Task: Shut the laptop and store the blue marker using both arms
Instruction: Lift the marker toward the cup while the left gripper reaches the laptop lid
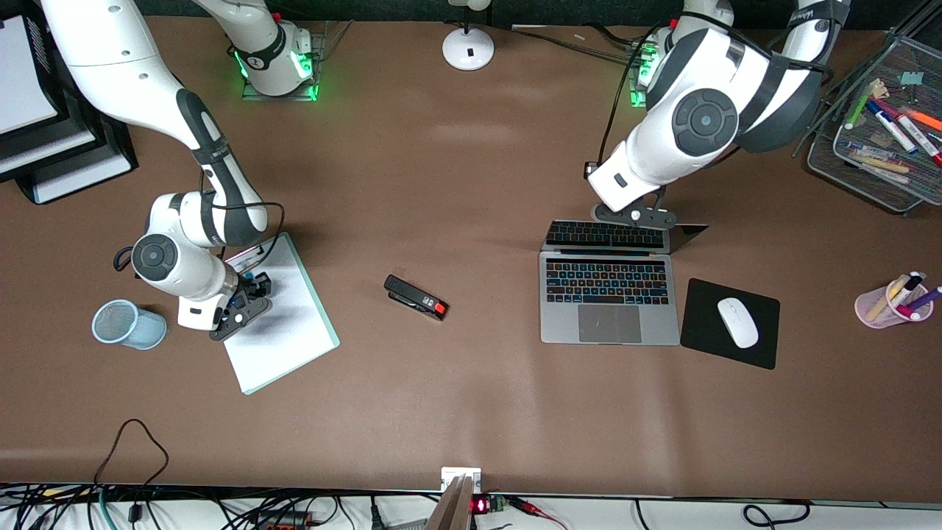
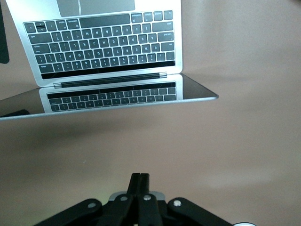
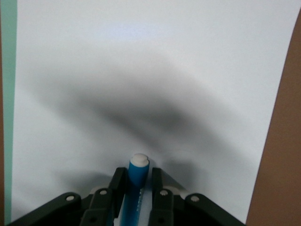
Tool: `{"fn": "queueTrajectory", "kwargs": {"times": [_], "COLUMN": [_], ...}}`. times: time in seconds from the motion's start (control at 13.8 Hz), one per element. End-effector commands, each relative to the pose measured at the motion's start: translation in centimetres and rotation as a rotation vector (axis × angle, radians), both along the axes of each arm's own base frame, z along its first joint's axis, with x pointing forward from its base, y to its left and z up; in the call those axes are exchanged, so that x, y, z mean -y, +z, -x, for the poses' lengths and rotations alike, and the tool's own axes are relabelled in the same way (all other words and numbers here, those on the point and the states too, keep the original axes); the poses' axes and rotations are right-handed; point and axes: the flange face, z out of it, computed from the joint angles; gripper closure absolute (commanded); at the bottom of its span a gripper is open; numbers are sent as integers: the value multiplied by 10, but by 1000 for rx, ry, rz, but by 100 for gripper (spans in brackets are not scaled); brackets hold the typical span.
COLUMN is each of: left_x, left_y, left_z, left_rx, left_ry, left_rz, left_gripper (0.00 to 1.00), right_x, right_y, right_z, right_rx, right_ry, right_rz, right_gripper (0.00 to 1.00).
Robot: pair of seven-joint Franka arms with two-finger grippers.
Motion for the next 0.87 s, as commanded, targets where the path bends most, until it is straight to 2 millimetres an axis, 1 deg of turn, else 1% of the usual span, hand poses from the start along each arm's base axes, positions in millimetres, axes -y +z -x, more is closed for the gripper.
{"fn": "queueTrajectory", "kwargs": {"times": [0.0,0.07,0.14,0.22,0.43,0.58,0.65,0.8], "left_x": [-1,-7,-19,-31,-34,-29,-27,-36], "left_y": [11,15,14,12,8,-12,-23,-42], "left_z": [9,3,-3,-7,-5,-1,6,14], "left_rx": [26,36,37,30,15,29,31,26], "left_ry": [13,8,22,37,43,52,51,60], "left_rz": [10,18,19,18,11,10,6,-10], "left_gripper": [100,100,100,100,100,100,100,100], "right_x": [-4,-6,-5,-2,3,4,8,16], "right_y": [2,8,13,23,66,94,109,145], "right_z": [-7,-11,-13,-14,-16,-17,-15,-13], "right_rx": [13,24,27,29,43,27,17,39], "right_ry": [-17,-13,-10,-13,-13,-8,26,105], "right_rz": [-4,-4,-3,-3,-3,0,1,-2], "right_gripper": [95,100,100,100,100,100,100,100]}}
